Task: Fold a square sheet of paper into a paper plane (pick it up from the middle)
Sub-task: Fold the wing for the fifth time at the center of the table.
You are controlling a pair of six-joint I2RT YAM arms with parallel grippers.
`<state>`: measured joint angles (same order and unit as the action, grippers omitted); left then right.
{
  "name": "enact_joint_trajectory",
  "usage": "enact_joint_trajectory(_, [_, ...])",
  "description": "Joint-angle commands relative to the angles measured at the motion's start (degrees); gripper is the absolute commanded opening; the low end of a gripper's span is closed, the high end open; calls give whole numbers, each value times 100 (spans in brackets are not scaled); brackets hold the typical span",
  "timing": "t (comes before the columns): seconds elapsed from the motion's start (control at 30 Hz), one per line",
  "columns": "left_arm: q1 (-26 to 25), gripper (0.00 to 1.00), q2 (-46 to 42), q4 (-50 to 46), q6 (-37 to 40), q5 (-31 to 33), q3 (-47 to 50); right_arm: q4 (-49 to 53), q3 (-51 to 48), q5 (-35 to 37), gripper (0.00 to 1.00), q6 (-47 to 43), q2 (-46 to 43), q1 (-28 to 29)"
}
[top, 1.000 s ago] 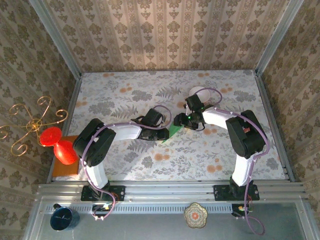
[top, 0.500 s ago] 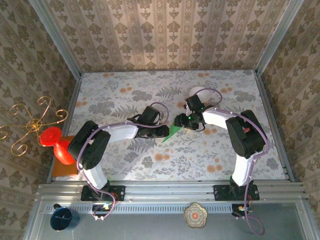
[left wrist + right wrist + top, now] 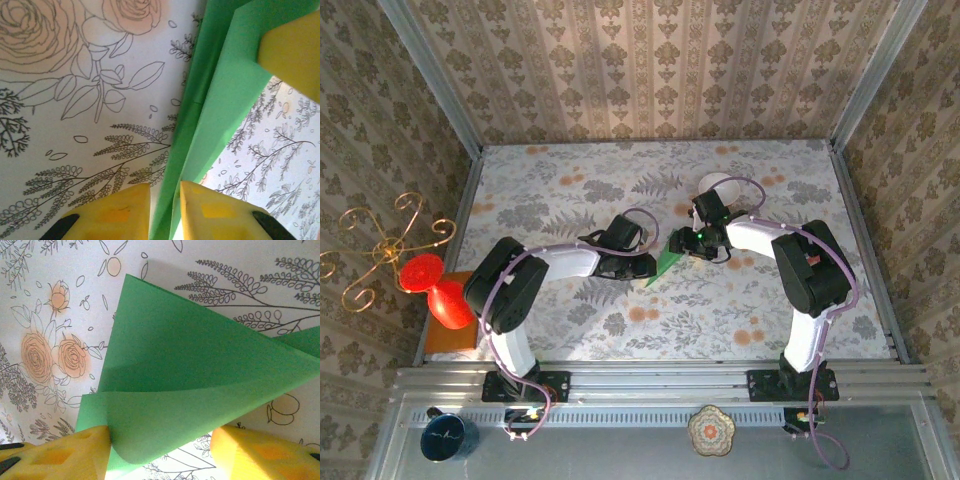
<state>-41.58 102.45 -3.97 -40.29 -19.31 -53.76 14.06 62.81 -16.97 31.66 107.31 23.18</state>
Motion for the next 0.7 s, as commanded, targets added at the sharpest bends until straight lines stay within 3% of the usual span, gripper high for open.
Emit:
enact_joint_trajectory(0.0, [-15,24,107,-190,-84,-60,-95,122,-284,44,60,-11,310,25])
enact_joint_trajectory(0.37, [-102,25,71,-462,29,136,-173,11,-374,1,58,-27,344,20])
enact_joint_trajectory(0.67, [-112,31,-210,-382,151,90,-501,56,-401,62,53,-129,379,24])
